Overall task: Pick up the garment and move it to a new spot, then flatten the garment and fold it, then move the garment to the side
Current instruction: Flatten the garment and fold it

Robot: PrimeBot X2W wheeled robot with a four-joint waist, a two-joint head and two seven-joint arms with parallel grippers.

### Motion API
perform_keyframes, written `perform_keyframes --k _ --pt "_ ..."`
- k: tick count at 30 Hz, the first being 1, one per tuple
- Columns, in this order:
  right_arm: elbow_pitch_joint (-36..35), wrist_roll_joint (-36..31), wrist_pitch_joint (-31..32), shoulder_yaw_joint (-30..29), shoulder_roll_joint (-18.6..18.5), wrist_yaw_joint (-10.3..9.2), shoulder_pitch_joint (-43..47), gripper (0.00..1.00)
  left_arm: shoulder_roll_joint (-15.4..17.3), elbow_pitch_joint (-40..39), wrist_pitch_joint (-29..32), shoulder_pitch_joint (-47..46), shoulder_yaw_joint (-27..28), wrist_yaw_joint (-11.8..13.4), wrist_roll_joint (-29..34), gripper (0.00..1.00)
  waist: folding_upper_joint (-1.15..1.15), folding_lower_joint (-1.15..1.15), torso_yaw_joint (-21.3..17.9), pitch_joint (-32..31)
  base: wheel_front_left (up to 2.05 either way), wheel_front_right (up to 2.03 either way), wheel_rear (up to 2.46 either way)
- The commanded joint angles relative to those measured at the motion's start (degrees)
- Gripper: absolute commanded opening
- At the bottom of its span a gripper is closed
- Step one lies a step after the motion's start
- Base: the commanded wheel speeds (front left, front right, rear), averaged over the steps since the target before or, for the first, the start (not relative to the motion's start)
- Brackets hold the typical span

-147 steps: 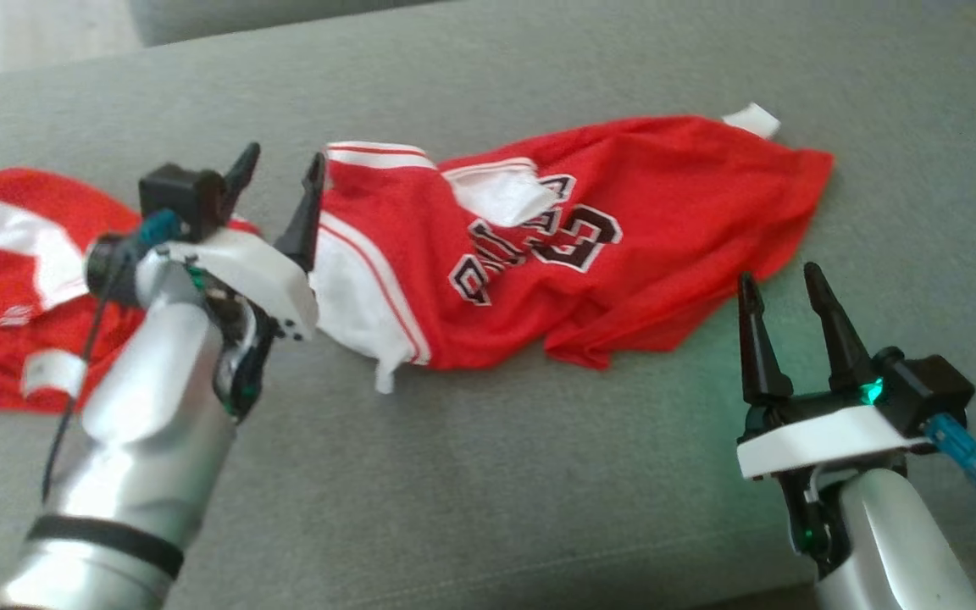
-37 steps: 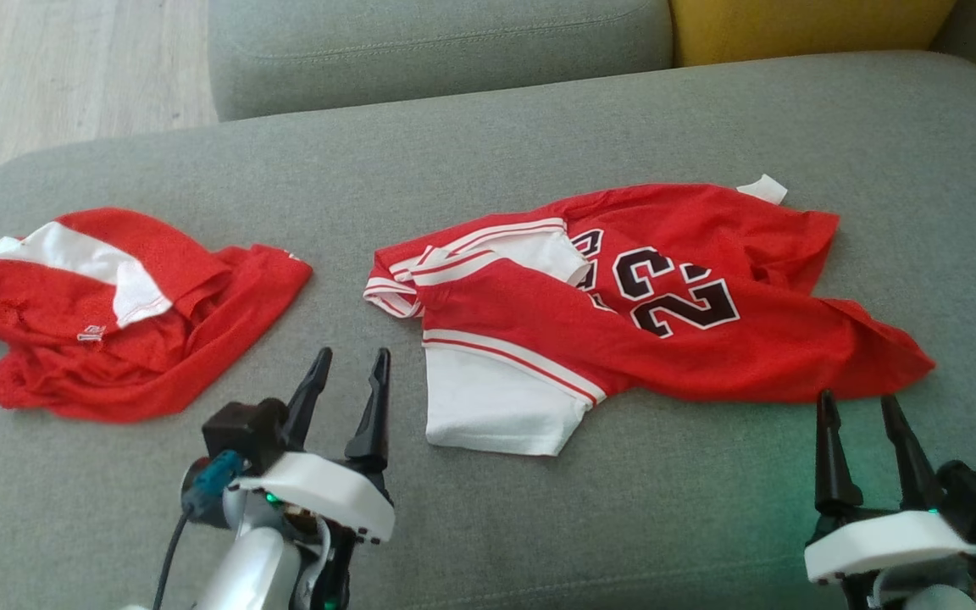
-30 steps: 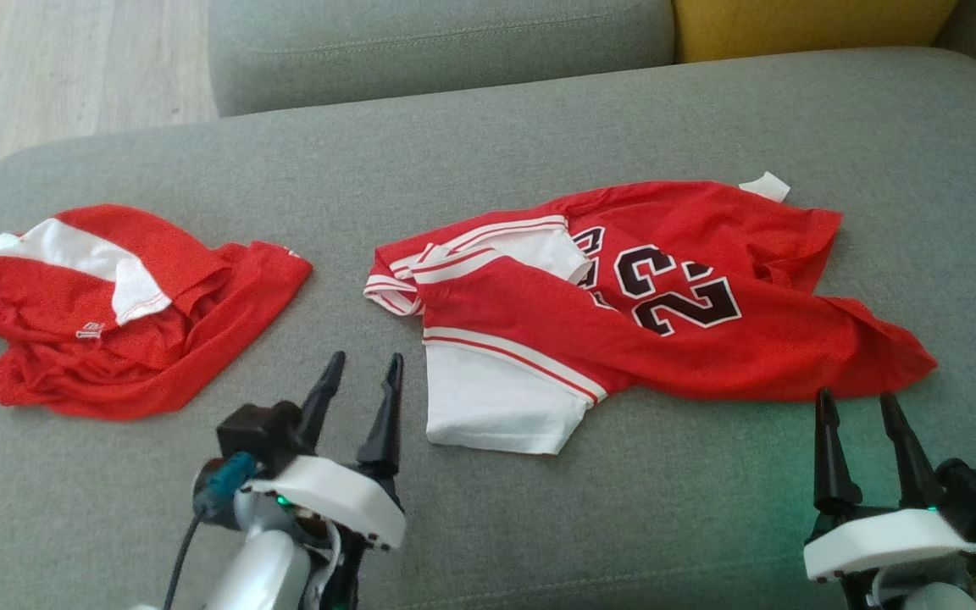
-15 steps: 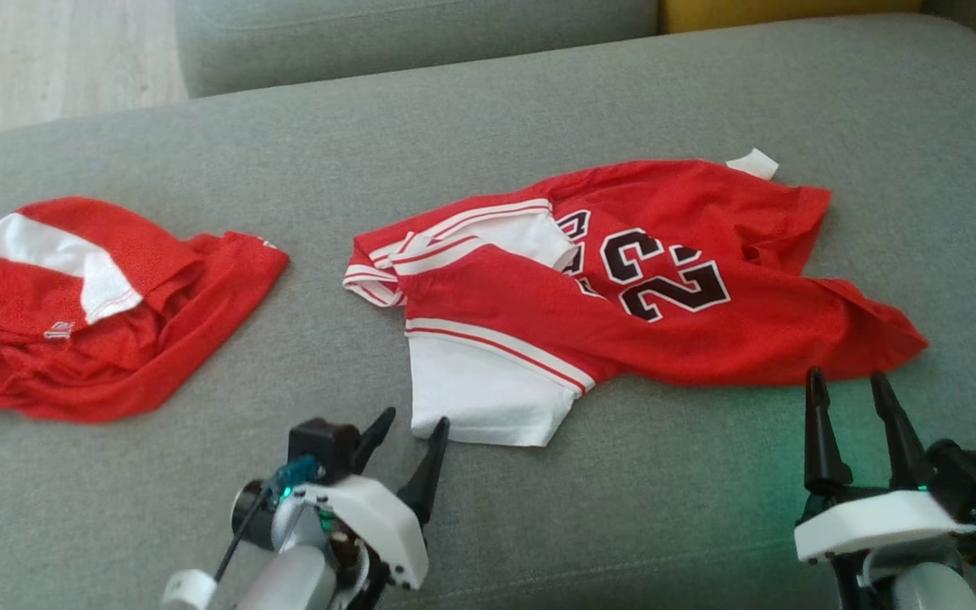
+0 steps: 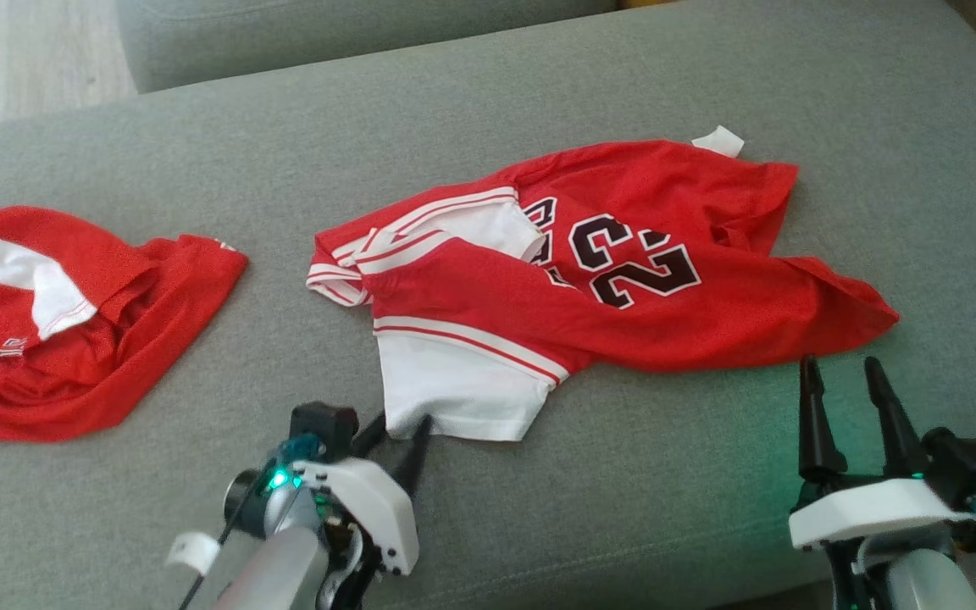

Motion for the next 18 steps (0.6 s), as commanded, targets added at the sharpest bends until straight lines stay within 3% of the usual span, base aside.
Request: perform_keyframes --k 1,5,10,18 --pt "-1.2 0.0 -1.1 1.0 -0.5 0.37 -2.2 1.00 0.5 -0.9 0.3 -2.4 0.9 -0.6 -0.5 0.00 0.00 0.00 -0.1 0.2 0.00 0.00 0.00" --pt "0.0 -0.8 -1.1 -0.6 -0.5 0.37 -2.9 1.00 0.4 -2.8 -3.1 -3.2 2.1 -0.7 -1.9 0.00 0.00 0.00 0.5 0.2 0.00 0.00 0.00" --pt "2.9 -2.3 0.8 -4.7 -0.5 0.37 -3.8 1.00 0.2 -7.1 -8.1 -3.8 5.0 0.9 -3.0 0.00 0.00 0.00 2.0 -0.2 0.00 0.00 0.00" --pt "9.1 -1.5 3.6 -7.5 -0.5 0.37 -5.2 1.00 0.4 -13.5 -9.4 -2.1 7.7 1.3 -2.3 0.00 0.00 0.00 3.7 -0.7 0.00 0.00 0.00"
